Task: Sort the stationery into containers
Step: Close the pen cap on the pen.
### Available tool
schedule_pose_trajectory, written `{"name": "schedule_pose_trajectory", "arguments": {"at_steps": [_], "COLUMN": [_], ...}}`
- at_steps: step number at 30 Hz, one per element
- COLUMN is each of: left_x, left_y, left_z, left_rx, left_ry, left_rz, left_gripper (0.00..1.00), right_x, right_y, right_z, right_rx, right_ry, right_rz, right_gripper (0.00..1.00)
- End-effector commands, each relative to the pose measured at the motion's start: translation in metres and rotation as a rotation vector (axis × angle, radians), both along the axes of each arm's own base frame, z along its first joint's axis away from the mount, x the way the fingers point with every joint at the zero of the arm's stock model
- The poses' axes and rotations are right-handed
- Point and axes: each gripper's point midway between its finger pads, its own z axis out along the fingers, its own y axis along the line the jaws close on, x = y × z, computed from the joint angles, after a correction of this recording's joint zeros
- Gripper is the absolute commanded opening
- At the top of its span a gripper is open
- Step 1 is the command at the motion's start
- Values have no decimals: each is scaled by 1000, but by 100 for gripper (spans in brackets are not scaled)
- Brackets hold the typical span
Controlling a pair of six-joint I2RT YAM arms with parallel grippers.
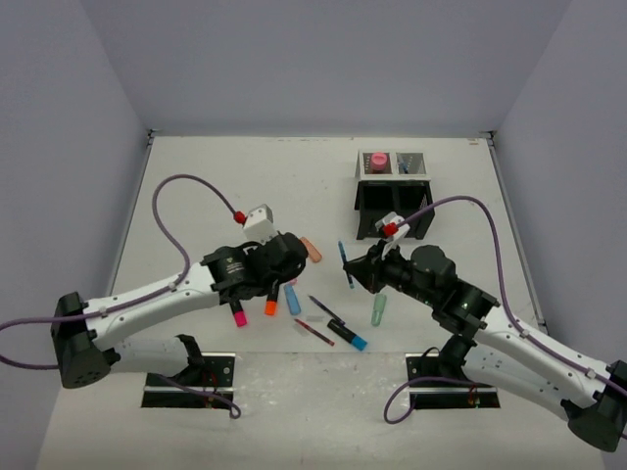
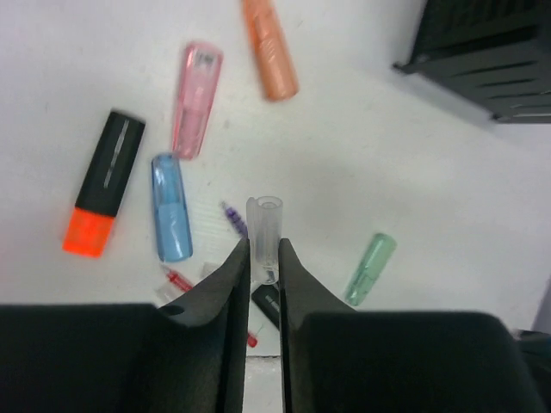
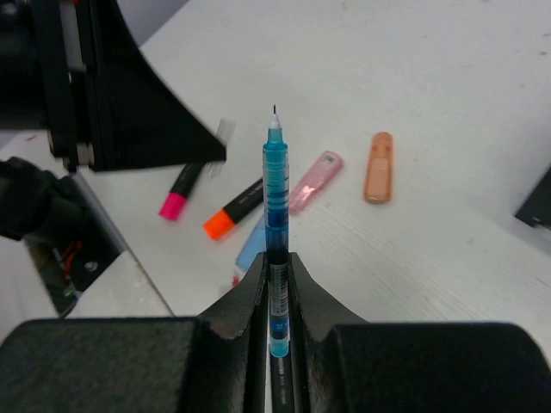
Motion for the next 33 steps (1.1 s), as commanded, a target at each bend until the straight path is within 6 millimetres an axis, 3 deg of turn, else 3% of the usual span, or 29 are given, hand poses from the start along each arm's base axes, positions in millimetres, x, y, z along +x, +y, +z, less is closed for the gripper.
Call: {"name": "schedule_pose_trajectory", "arguments": {"at_steps": [1,5,9,11,14,23,33], "left_x": [38,37,21,10,-3,-15,-17], "left_y": [31,25,20,18,20,14,14], "left_z": [88,154,190,216,235,243,242], "left_rx": [185,85,-29,-108,-169,-214,-223], "left_ry": [-323,-510,-687,-779,-867,-893,-889], "left_rz": [-99,-202,-337,-388,-443,-510,-518], "left_gripper": [0,0,0,0,0,0,0], "right_x": [-20,-36,-46,-44,-42,-41,-38], "right_y": [39,61,95,102,111,117,116], "right_z": [49,74,85,89,89,115,123], "right_rx": [216,353,362,389,414,433,440], "right_ry": [-49,-7,-9,-5,-3,-113,-145], "right_rz": [203,294,295,277,271,288,276], "right_gripper": [0,0,0,0,0,0,0]}}
